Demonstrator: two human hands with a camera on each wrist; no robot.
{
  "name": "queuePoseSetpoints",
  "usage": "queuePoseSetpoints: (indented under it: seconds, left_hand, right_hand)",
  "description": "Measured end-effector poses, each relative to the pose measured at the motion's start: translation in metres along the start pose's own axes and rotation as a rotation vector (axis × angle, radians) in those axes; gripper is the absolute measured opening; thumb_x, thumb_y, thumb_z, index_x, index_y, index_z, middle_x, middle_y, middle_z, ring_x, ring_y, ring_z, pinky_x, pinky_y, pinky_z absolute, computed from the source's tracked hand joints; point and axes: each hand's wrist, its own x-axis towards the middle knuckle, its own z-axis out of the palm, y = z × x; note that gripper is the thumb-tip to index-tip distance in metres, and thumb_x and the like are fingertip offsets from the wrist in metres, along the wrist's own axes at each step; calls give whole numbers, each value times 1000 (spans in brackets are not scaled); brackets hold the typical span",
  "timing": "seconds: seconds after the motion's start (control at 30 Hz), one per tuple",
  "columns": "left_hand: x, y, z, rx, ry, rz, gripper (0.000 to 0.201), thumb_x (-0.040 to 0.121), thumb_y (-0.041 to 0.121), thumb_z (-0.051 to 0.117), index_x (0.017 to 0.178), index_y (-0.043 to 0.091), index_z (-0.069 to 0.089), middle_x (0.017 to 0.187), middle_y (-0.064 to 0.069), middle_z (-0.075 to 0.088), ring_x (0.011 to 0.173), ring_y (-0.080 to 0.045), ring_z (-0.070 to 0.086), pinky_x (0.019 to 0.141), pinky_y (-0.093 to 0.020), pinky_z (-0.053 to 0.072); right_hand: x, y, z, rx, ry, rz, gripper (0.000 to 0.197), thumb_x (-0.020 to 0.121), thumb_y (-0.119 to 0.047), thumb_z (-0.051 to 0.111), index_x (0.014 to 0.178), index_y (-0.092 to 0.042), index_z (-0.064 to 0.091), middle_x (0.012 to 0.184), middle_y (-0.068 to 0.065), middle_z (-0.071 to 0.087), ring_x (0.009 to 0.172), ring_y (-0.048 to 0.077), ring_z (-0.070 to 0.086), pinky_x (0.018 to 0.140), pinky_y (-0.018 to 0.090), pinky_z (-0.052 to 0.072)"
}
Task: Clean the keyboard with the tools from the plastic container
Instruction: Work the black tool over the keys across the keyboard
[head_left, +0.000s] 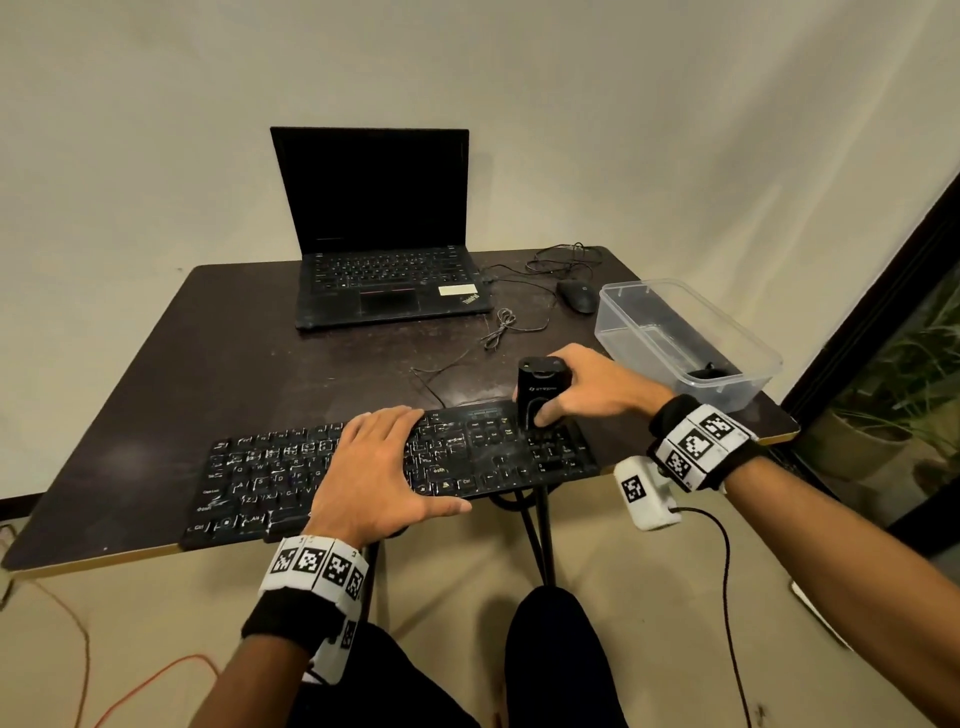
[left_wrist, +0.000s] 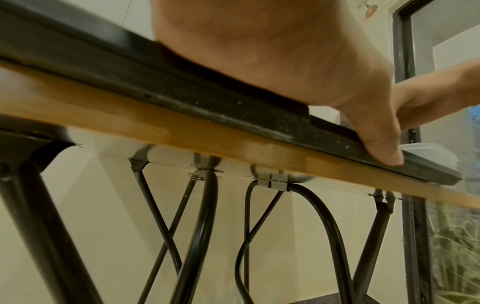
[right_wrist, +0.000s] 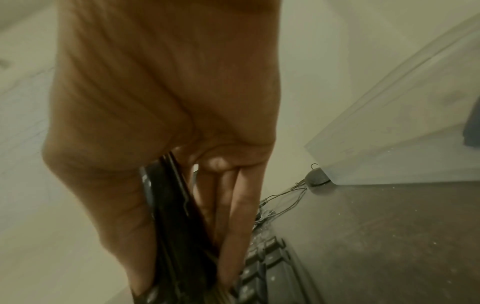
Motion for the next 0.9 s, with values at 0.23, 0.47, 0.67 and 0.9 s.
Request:
queuePoseSetpoints:
  seconds: [0.23, 0.47, 0.67, 0.9]
  left_hand:
    - [0, 0, -1, 2, -15, -4, 131, 53, 107, 53, 151, 21, 45, 150, 6, 49, 141, -16, 41, 127, -39, 19]
    - [0, 0, -1, 2, -16, 1, 130, 53, 106, 53, 151, 21, 45, 151, 5, 49, 142, -17, 41, 127, -40, 20]
    - [0, -1, -1, 10, -20, -5, 131, 53, 107, 52, 152, 21, 44, 153, 5, 48, 143, -17, 40, 128, -41, 19]
    - [0, -2, 0, 8, -23, -10, 133, 52, 109, 49, 152, 21, 44, 153, 5, 48, 143, -17, 40, 128, -43, 20]
  right_hand:
    - [-1, -2, 12, 32, 108, 11, 40, 66, -32, 86, 102, -19, 76, 93, 1, 81, 86, 24, 77, 85, 49, 63]
    - [-1, 1, 13, 49, 189, 36, 30, 75, -19, 88, 102, -18, 75, 93, 3, 79, 79, 25, 77, 79, 46, 65]
    - [1, 18, 4, 74, 196, 79, 29, 77, -14, 87, 102, -16, 72, 91, 4, 79, 72, 24, 78, 76, 48, 67]
    - [-3, 28, -3, 121, 198, 142, 32, 79, -6, 86, 108, -11, 73, 94, 9, 80, 74, 25, 79, 70, 42, 67]
